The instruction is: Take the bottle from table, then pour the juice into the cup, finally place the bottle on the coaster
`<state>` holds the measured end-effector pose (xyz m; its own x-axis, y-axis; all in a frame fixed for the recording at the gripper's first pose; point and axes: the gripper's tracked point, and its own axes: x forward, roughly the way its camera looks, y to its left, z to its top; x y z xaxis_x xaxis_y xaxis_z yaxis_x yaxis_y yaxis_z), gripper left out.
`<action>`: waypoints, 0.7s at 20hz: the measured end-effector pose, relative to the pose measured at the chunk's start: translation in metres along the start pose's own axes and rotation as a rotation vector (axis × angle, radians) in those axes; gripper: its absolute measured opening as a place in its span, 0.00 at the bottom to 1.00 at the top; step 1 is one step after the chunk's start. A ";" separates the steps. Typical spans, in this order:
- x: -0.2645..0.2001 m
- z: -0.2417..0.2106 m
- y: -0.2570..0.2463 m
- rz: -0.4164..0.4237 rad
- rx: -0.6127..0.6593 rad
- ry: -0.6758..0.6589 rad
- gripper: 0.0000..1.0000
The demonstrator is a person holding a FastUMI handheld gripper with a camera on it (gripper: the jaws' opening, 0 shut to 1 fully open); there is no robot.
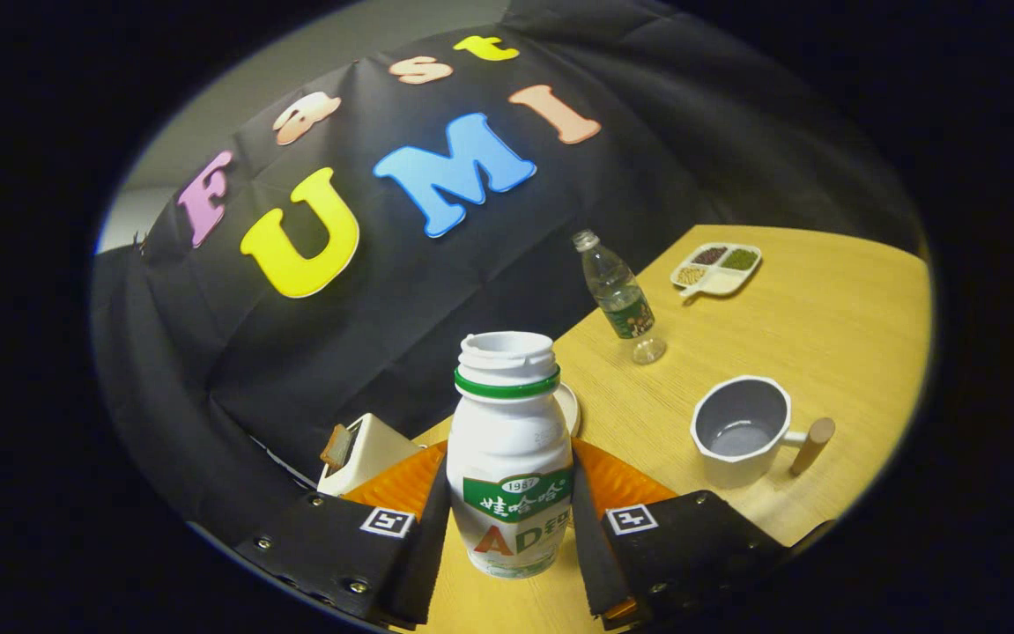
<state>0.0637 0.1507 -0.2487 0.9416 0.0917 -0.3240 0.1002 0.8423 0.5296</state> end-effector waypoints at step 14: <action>-0.003 0.022 0.051 -0.064 -0.702 -0.154 0.64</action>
<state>0.0726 0.1822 -0.2035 0.9806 -0.0016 -0.1958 -0.0248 0.9909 -0.1325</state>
